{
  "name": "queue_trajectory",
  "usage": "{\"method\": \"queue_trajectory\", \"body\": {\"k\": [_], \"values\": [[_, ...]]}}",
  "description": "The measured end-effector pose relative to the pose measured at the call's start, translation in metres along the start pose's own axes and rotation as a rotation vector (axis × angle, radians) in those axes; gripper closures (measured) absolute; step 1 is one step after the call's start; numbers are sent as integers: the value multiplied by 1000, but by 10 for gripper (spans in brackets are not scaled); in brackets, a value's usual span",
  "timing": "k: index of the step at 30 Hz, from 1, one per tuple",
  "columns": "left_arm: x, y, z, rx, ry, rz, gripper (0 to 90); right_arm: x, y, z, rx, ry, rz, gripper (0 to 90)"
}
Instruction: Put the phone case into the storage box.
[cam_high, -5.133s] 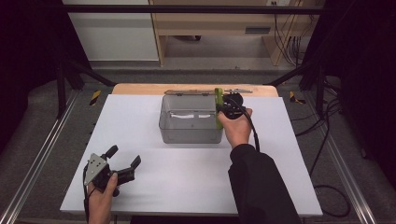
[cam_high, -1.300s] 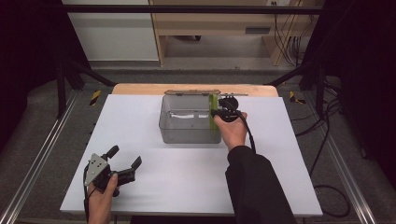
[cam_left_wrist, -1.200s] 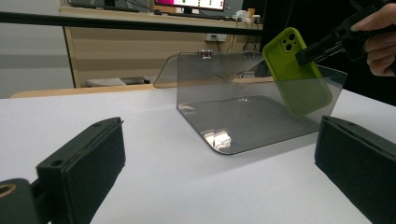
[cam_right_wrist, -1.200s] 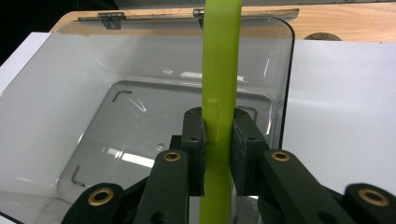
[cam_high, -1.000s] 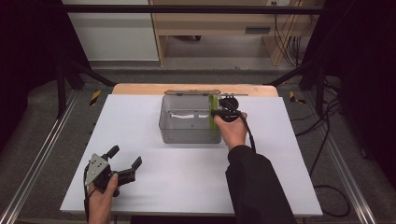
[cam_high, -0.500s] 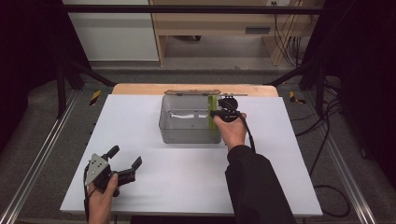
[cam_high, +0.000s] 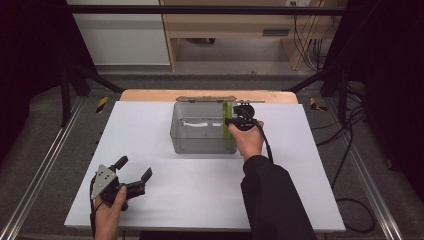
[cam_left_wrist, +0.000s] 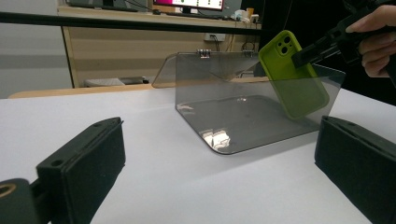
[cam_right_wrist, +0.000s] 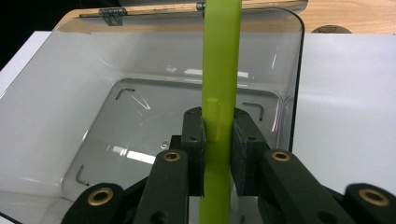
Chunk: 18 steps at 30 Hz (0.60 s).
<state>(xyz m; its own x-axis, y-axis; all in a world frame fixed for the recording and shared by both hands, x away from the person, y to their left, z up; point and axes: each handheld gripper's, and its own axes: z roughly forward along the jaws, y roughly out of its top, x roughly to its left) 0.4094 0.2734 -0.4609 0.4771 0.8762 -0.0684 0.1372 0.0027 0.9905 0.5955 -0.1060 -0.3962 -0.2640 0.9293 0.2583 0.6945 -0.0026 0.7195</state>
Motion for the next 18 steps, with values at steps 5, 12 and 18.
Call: {"method": "queue_trajectory", "body": {"k": [5,12,18], "values": [[-1,0,1,0,-9,0,16,1,-1,0,-2,-6,-12,774],[-1,0,1,0,-9,0,16,3,-1,0,-6,-13,-20,773],[-1,0,0,0,-9,1,16,2,-1,0,-8,-20,-21,771]]}}
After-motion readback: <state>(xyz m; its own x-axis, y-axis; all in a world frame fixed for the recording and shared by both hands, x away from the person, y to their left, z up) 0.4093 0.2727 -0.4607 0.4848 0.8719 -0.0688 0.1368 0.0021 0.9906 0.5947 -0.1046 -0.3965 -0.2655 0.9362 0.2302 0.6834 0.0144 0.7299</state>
